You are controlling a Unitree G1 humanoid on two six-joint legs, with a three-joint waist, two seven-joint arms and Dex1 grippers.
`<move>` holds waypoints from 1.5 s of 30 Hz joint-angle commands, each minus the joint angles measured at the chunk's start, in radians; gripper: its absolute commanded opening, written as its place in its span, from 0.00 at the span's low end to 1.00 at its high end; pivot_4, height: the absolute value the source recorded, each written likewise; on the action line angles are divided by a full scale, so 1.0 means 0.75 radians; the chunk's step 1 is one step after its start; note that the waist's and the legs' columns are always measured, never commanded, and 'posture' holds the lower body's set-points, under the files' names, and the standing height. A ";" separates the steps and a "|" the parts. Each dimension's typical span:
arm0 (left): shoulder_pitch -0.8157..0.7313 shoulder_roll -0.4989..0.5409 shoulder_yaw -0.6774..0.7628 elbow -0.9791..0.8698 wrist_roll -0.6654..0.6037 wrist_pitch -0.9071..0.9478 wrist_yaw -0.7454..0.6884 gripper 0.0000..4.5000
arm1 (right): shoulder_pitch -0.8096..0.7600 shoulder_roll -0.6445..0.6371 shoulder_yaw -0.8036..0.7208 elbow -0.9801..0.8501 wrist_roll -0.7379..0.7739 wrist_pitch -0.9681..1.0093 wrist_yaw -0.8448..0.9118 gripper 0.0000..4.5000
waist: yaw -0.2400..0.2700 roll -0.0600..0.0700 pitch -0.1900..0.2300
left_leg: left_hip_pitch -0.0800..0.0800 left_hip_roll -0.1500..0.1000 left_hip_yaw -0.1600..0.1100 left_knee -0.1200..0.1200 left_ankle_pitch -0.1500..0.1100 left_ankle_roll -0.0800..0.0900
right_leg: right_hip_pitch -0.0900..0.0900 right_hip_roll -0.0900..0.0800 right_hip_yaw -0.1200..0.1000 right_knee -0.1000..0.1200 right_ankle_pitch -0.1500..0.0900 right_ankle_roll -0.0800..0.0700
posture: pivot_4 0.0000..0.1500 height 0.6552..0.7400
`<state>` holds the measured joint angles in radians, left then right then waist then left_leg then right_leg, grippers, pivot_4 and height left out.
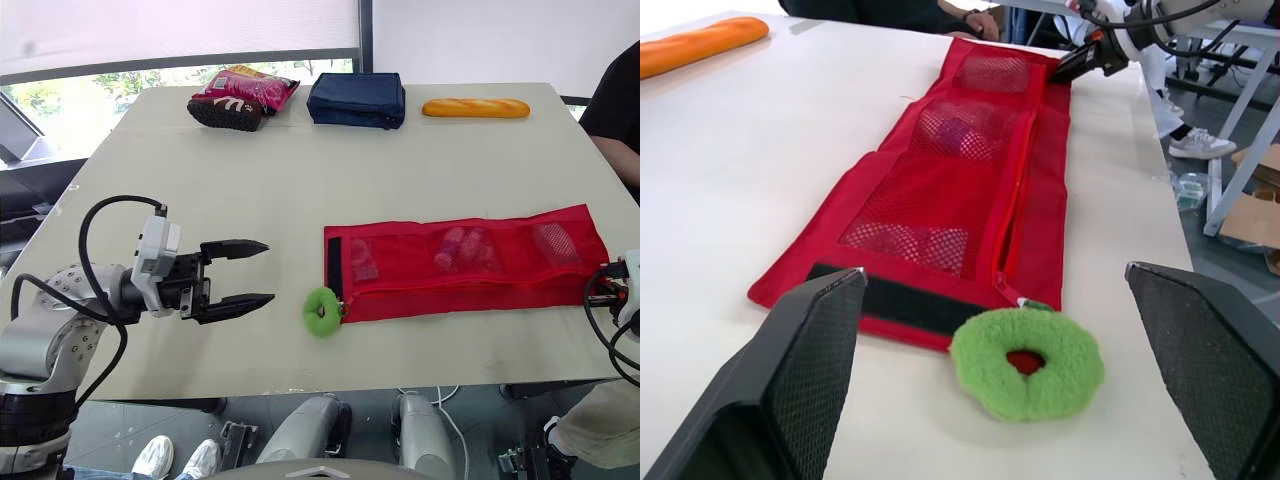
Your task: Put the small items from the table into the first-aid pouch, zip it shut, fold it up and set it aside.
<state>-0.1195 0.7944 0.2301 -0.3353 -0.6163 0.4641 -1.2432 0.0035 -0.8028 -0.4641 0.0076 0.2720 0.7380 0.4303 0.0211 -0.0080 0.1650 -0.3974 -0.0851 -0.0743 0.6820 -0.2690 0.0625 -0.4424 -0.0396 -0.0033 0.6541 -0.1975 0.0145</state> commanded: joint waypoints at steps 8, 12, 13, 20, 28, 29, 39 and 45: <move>0.045 0.103 0.012 -0.002 -0.025 -0.092 -0.137 1.00 | 0.042 -0.037 -0.043 -0.113 -0.014 -0.073 0.069 0.39 | -0.007 0.001 0.000 | 0.000 0.001 0.000 -0.001 0.000 0.000 | 0.000 0.000 0.000 -0.001 0.000 0.000 | 1.00 0.99; 0.057 0.120 0.008 0.021 -0.009 -0.118 -0.174 1.00 | 0.082 -0.042 -0.090 -0.150 -0.004 -0.162 0.122 0.73 | -0.008 0.001 0.001 | 0.000 0.001 0.000 -0.002 0.000 0.000 | 0.000 0.001 0.000 -0.002 0.000 0.000 | 1.00 0.99; 0.063 0.125 0.011 0.030 -0.008 -0.126 -0.182 1.00 | 0.110 -0.043 -0.122 -0.169 0.005 -0.172 0.139 0.81 | -0.008 0.001 0.001 | 0.000 0.001 0.000 -0.002 0.000 0.000 | 0.000 0.001 0.000 -0.002 0.000 0.000 | 1.00 0.99; 0.095 0.137 0.019 0.087 0.012 -0.179 -0.209 1.00 | 0.290 0.001 -0.328 -0.256 0.102 -0.363 0.319 0.97 | -0.007 0.002 0.001 | 0.000 0.001 0.000 -0.003 -0.001 0.001 | 0.000 0.001 0.000 -0.006 0.000 0.000 | 1.00 0.99; 0.101 0.125 -0.002 0.171 0.071 -0.250 -0.199 1.00 | 0.562 0.151 -0.502 -0.542 0.451 -0.519 0.688 0.97 | -0.007 0.002 0.001 | 0.002 0.003 -0.001 -0.007 -0.003 0.005 | 0.002 0.001 -0.001 -0.009 0.000 0.001 | 1.00 0.99; 0.101 0.123 -0.005 0.183 0.076 -0.257 -0.198 1.00 | 0.587 0.162 -0.510 -0.564 0.477 -0.532 0.717 0.97 | -0.007 0.002 0.001 | 0.003 0.003 -0.001 -0.008 -0.003 0.006 | 0.003 0.001 -0.001 -0.010 0.000 0.001 | 1.00 0.99; 0.126 0.114 0.003 0.246 0.105 -0.303 -0.180 1.00 | 0.768 0.221 -0.570 -0.690 0.680 -0.641 0.950 0.97 | -0.004 0.003 0.001 | 0.003 0.003 -0.001 -0.010 -0.004 0.006 | 0.003 0.001 -0.001 -0.013 0.000 0.001 | 1.00 0.99; 0.150 0.125 0.007 0.265 0.116 -0.301 -0.154 1.00 | 0.829 0.202 -0.578 -0.720 0.736 -0.596 0.941 0.97 | -0.004 0.003 0.001 | 0.003 0.003 -0.001 -0.010 -0.004 0.006 | 0.003 0.001 -0.001 -0.014 -0.002 -0.003 | 1.00 0.99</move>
<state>-0.0116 0.8776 0.2162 -0.1344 -0.5316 0.2499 -1.3587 0.6070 -0.6403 -0.8455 -0.5035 0.7770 0.2710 1.1358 0.0182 -0.0058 0.1658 -0.3951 -0.0827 -0.0754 0.6740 -0.2718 0.0669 -0.4399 -0.0391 -0.0038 0.6440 -0.1991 0.0123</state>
